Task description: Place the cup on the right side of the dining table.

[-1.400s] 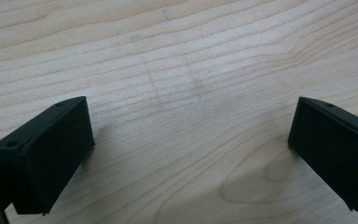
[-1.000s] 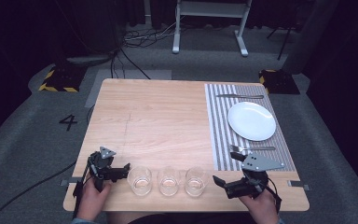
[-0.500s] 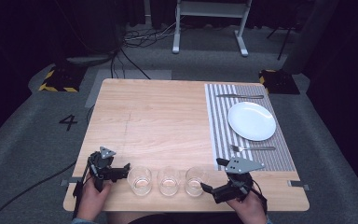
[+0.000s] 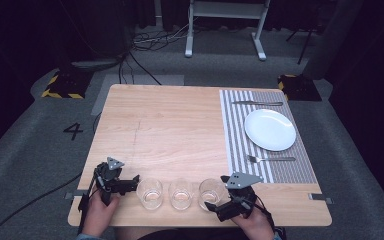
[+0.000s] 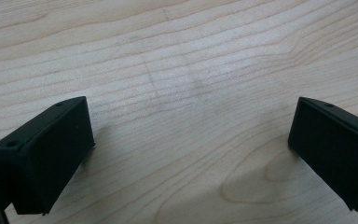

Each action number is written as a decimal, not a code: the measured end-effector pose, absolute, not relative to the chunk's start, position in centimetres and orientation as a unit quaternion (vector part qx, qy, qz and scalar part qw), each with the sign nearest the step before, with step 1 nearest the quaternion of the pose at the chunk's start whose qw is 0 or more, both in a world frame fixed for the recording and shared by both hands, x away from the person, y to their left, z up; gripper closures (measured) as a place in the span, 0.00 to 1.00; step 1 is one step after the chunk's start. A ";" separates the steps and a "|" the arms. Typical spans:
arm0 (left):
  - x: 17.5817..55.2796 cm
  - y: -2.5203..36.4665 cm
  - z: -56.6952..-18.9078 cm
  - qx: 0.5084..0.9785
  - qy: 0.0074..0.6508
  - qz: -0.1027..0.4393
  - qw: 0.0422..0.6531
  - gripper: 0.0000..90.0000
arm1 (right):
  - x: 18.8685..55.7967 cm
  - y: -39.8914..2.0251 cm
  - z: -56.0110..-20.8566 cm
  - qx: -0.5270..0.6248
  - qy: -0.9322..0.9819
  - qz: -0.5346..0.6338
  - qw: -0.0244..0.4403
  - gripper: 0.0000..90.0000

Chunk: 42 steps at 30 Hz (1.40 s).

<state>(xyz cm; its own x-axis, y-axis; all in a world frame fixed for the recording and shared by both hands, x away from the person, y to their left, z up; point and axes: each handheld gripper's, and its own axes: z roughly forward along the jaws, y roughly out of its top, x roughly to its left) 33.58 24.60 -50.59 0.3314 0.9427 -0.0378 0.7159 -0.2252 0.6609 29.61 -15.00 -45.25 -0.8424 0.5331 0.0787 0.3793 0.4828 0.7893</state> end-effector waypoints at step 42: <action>33.5 24.6 -50.6 0.759 0.546 0.191 0.298 0.00 | 31.1 -14.5 -42.2 0.260 0.879 0.380 0.122 0.21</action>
<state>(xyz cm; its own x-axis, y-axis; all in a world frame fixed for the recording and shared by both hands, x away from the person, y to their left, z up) 33.50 24.61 -50.59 0.3315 0.9428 -0.0361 0.7154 -0.2262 0.6610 31.11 -14.46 -42.24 -0.8349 0.5501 -0.0178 0.3643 0.5767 0.7312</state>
